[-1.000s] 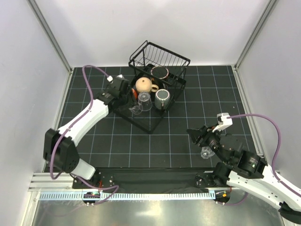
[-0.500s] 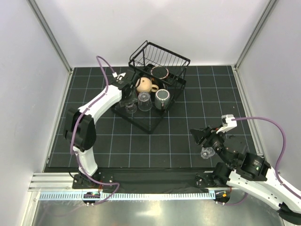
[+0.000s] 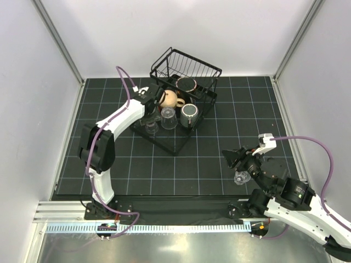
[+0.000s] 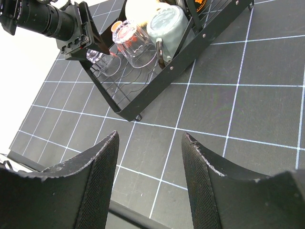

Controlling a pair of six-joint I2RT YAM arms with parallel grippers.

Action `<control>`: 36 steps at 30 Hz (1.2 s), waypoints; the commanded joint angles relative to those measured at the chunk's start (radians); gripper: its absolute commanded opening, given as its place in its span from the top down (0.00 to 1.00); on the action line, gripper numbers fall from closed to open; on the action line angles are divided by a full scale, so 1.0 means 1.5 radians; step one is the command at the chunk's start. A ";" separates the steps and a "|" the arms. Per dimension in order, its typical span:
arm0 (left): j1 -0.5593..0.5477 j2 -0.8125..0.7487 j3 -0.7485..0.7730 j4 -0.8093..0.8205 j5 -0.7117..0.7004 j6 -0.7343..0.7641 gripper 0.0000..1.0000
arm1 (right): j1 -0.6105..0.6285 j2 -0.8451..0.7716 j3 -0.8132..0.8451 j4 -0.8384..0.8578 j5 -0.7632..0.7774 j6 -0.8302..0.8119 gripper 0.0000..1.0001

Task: Load the cups into the dish rack

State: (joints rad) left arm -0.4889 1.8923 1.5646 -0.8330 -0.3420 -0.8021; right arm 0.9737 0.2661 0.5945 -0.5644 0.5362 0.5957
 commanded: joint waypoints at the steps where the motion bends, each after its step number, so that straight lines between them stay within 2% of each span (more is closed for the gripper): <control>1: 0.004 0.008 0.000 0.026 -0.032 0.013 0.66 | 0.001 -0.003 -0.005 0.003 0.016 -0.010 0.43; 3: 0.004 0.008 -0.003 0.035 -0.029 0.021 0.54 | 0.000 -0.004 -0.006 0.002 0.017 -0.009 0.43; 4: 0.004 0.009 -0.002 0.037 -0.029 0.022 0.46 | 0.001 -0.004 -0.005 0.001 0.018 -0.011 0.43; 6: 0.005 0.012 0.003 0.035 -0.029 0.023 0.41 | 0.001 -0.004 -0.001 -0.003 0.020 -0.011 0.43; 7: 0.005 0.014 0.004 0.031 -0.030 0.020 0.29 | 0.000 -0.004 0.000 -0.005 0.020 -0.012 0.43; 8: 0.005 0.014 0.005 0.029 -0.034 0.017 0.22 | 0.001 -0.004 0.001 -0.006 0.023 -0.012 0.43; 10: 0.005 0.013 0.004 0.030 -0.033 0.017 0.13 | 0.000 -0.003 0.002 -0.010 0.025 -0.013 0.43; 15: 0.005 -0.013 -0.004 0.028 -0.027 0.013 0.06 | 0.000 0.006 0.006 -0.016 0.025 -0.013 0.43; 17: 0.005 -0.046 -0.013 0.035 -0.018 0.007 0.01 | 0.000 0.021 0.009 -0.027 0.027 -0.011 0.43; 20: 0.005 -0.112 -0.041 0.061 0.007 0.002 0.00 | 0.001 0.047 0.027 -0.076 0.065 0.030 0.39; 21: 0.005 -0.130 -0.054 0.071 0.036 0.003 0.00 | 0.001 0.076 0.044 -0.104 0.120 0.106 0.37; 23: 0.005 -0.175 -0.101 0.104 0.077 0.009 0.01 | 0.001 0.108 0.067 -0.195 0.157 0.166 0.33; 26: 0.005 -0.291 -0.179 0.174 0.165 0.011 0.02 | 0.000 0.168 0.129 -0.297 0.192 0.253 0.32; 28: 0.004 -0.332 -0.224 0.196 0.222 0.004 0.02 | 0.001 0.209 0.148 -0.360 0.191 0.300 0.31; 32: 0.004 -0.426 -0.335 0.265 0.318 -0.036 0.02 | -0.003 0.267 0.164 -0.433 0.167 0.361 0.24; 36: 0.004 -0.485 -0.438 0.320 0.393 -0.064 0.03 | -0.066 0.342 0.177 -0.463 0.113 0.316 0.24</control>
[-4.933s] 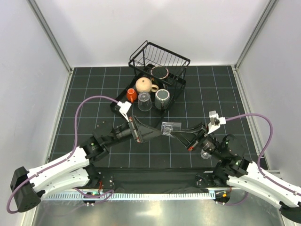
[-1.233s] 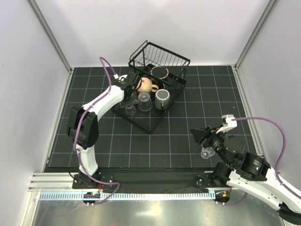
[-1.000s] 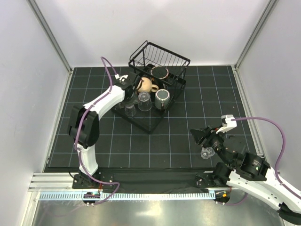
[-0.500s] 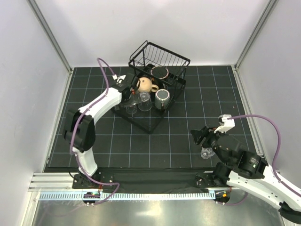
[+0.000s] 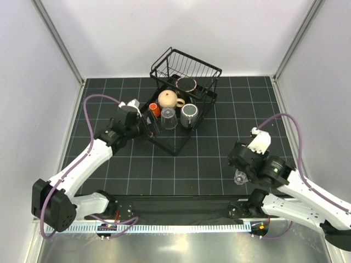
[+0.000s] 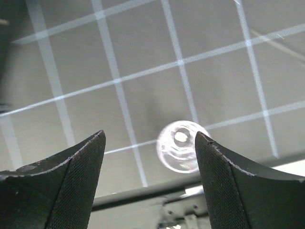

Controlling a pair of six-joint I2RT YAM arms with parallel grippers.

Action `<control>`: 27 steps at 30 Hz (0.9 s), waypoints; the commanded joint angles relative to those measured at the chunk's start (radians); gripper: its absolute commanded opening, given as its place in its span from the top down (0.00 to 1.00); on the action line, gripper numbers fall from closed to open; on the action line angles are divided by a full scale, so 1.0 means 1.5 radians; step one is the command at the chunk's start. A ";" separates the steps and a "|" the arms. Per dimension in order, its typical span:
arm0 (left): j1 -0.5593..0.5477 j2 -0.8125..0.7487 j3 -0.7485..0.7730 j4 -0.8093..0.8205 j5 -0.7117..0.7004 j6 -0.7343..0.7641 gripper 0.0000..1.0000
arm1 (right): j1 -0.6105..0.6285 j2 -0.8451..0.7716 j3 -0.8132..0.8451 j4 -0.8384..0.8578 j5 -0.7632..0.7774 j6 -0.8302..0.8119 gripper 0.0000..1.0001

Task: Load the cups into the dish rack

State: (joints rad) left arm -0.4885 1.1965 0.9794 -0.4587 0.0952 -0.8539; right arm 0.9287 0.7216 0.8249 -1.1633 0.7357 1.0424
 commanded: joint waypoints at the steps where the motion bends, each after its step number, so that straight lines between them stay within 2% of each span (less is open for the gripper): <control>1: 0.004 -0.036 -0.059 0.072 0.106 -0.031 0.03 | -0.045 0.048 0.025 -0.059 -0.031 0.014 0.24; 6: 0.004 -0.093 -0.115 0.092 0.135 -0.063 0.04 | -0.097 0.052 -0.017 0.018 -0.122 -0.022 0.24; 13: 0.002 -0.186 -0.174 0.105 0.164 -0.104 0.03 | -0.145 0.119 -0.051 0.047 -0.171 -0.019 0.25; 17: 0.002 -0.221 -0.199 0.111 0.174 -0.135 0.04 | -0.154 0.161 -0.054 0.048 -0.194 0.000 0.36; 22: 0.002 -0.255 -0.215 0.114 0.174 -0.156 0.04 | -0.155 0.191 -0.073 0.073 -0.218 0.011 0.44; 27: 0.002 -0.269 -0.223 0.116 0.171 -0.166 0.04 | -0.158 0.183 -0.116 0.102 -0.221 0.033 0.47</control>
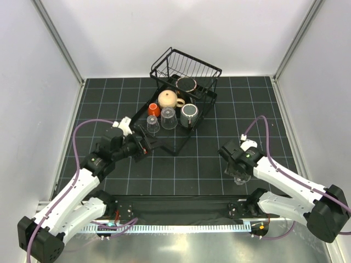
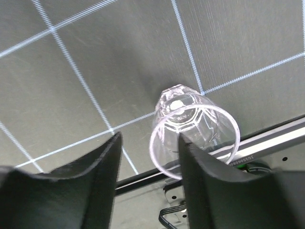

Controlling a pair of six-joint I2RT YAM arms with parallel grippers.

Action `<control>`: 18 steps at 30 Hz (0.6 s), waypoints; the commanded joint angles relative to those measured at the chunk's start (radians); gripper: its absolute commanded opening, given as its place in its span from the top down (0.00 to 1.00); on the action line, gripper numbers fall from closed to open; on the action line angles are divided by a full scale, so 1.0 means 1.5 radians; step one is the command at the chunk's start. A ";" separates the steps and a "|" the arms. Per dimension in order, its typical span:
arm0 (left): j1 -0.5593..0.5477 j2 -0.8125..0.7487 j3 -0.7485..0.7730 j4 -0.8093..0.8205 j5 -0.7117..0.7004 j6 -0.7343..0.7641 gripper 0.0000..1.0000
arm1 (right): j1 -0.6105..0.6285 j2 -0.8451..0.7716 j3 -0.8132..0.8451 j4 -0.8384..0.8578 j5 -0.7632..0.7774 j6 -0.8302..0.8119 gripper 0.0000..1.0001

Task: Load the cups into the dish rack

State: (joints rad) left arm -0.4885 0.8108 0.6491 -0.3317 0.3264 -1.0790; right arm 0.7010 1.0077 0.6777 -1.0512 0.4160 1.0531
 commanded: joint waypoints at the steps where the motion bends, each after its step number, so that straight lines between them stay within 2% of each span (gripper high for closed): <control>1: 0.002 -0.010 -0.001 0.030 0.019 -0.018 0.04 | -0.006 -0.009 -0.022 0.031 -0.011 0.027 0.50; 3: 0.002 -0.008 -0.001 0.032 0.024 -0.021 0.04 | -0.007 -0.008 -0.035 0.046 -0.015 0.027 0.52; 6: 0.001 -0.006 -0.006 0.054 0.044 -0.036 0.03 | -0.008 -0.002 -0.039 0.058 -0.020 0.024 0.60; 10: 0.001 -0.006 -0.028 0.100 0.073 -0.066 0.02 | -0.009 -0.038 -0.060 0.120 -0.078 -0.014 0.79; 12: 0.001 -0.001 -0.031 0.103 0.070 -0.065 0.02 | -0.008 -0.067 -0.081 0.174 -0.104 -0.034 0.83; 15: 0.001 0.017 -0.036 0.111 0.071 -0.069 0.02 | -0.009 -0.109 -0.078 0.207 -0.108 -0.064 0.96; 18: 0.001 0.028 -0.045 0.126 0.080 -0.079 0.02 | -0.008 -0.118 -0.038 0.198 -0.098 -0.112 0.96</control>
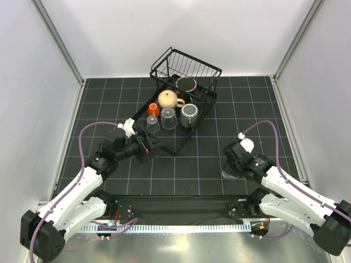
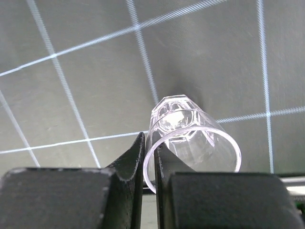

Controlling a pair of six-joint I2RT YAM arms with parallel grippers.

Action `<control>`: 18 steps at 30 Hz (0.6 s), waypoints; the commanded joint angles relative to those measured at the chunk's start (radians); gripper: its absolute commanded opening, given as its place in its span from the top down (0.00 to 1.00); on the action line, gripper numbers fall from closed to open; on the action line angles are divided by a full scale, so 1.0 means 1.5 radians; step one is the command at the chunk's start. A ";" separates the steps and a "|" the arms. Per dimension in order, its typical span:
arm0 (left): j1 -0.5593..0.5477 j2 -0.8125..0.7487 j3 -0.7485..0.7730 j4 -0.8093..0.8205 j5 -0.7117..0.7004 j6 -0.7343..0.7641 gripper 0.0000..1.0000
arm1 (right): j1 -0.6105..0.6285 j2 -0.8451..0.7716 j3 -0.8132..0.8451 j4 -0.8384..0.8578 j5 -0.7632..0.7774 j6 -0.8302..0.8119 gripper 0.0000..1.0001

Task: Load the cups into the dish rack

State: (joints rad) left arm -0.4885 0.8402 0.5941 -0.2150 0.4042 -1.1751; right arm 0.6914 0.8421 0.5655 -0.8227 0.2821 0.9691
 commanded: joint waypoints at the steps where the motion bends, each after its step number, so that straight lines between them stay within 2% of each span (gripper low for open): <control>1: 0.001 0.009 -0.011 0.061 0.032 -0.026 0.02 | -0.002 -0.006 0.051 0.039 -0.004 -0.067 0.96; 4: 0.000 0.006 -0.022 0.104 0.045 -0.056 0.02 | -0.002 -0.007 0.100 0.060 -0.048 -0.150 0.96; 7: 0.000 0.001 -0.043 0.140 0.056 -0.099 0.02 | -0.003 -0.036 0.124 0.119 -0.136 -0.192 0.96; 8: -0.001 0.000 -0.049 0.188 0.059 -0.111 0.02 | -0.004 -0.062 0.122 0.172 -0.166 -0.199 0.96; 9: -0.001 -0.001 -0.054 0.211 0.063 -0.121 0.03 | -0.002 -0.080 0.118 0.203 -0.229 -0.204 0.96; 11: -0.010 -0.004 -0.073 0.278 0.065 -0.148 0.04 | -0.002 -0.108 0.097 0.308 -0.287 -0.200 0.96; 14: -0.034 0.001 -0.081 0.320 0.051 -0.161 0.06 | -0.002 -0.150 0.069 0.431 -0.357 -0.169 0.96; 18: -0.086 0.021 -0.079 0.416 0.028 -0.152 0.07 | -0.002 -0.148 0.050 0.544 -0.430 -0.117 0.96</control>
State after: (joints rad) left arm -0.5739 0.8581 0.4690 0.2020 0.4530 -1.3880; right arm 0.6914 0.6083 0.6617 -0.2592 -0.2115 0.7456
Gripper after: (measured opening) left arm 0.935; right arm 0.106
